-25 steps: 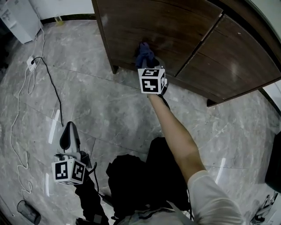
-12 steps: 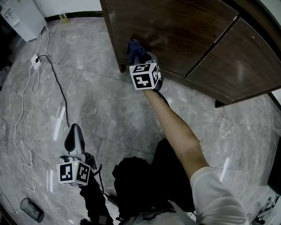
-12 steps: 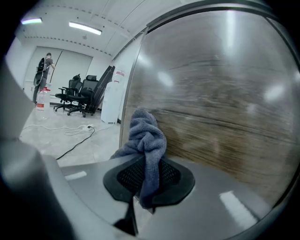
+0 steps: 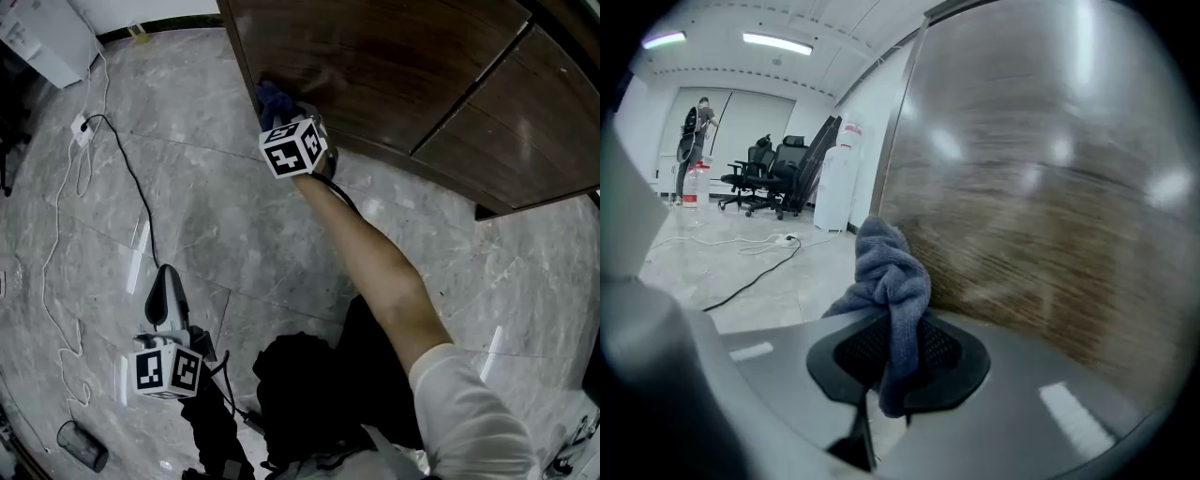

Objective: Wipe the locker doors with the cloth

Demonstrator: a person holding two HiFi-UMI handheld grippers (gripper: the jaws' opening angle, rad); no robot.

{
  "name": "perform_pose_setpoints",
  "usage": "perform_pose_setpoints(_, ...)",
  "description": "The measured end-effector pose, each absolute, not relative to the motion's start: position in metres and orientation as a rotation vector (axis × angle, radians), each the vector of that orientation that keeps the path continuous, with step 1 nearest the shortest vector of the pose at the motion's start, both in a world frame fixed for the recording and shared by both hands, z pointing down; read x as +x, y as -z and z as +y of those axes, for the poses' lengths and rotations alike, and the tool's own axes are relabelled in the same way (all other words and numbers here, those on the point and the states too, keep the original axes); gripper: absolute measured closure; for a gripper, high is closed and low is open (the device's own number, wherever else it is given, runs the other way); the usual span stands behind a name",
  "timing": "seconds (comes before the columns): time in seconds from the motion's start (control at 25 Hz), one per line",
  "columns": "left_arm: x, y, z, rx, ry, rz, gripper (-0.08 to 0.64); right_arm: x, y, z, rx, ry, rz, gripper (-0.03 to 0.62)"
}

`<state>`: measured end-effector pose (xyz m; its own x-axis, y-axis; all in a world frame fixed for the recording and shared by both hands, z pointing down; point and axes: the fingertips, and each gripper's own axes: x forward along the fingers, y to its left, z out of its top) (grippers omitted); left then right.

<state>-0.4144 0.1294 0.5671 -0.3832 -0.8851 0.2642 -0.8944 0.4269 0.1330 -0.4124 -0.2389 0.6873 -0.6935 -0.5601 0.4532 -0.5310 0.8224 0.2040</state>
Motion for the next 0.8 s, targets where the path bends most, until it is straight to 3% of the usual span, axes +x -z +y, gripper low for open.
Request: perform_pose_setpoints(0.8, -0.395, -0.558, 0.113, 1.621, -0.067, -2.377, 0.561, -0.294, -0.718, -0.267, 0.96, -0.023, -2.395, 0.551)
